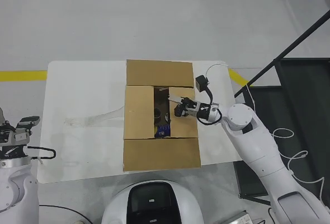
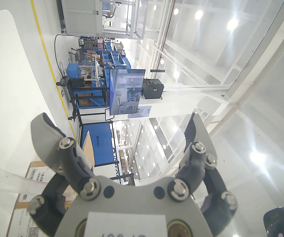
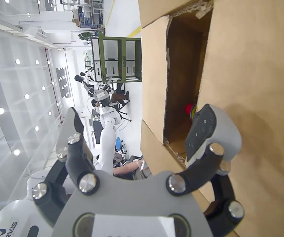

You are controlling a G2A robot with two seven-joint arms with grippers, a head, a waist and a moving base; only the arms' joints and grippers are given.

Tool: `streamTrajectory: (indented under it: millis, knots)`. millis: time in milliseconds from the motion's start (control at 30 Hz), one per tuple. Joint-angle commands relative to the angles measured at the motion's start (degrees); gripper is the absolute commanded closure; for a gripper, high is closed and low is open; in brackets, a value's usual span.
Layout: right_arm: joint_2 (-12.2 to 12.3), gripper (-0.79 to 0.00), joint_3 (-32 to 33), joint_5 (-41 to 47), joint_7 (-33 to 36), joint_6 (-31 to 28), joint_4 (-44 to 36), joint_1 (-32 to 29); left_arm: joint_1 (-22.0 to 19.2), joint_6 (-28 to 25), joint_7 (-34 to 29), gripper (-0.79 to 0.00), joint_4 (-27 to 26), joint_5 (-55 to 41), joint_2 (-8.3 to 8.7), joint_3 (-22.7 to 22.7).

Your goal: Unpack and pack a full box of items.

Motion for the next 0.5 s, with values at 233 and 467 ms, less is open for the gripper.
streamTrajectory:
  millis: [233,467]
  knots:
    - [-0.02,-0.785,-1.28,-1.37,3.26,-1.36,1.14,0.47,1.81,1.5,-14.14,-0.785,-5.39,3.0,1.01,-2.32]
    - [-0.02,-0.785,-1.28,-1.37,3.26,-1.36,1.14,0.47,-1.16,2.89,-33.23,-0.785,-4.4,6.85,2.79,-4.32]
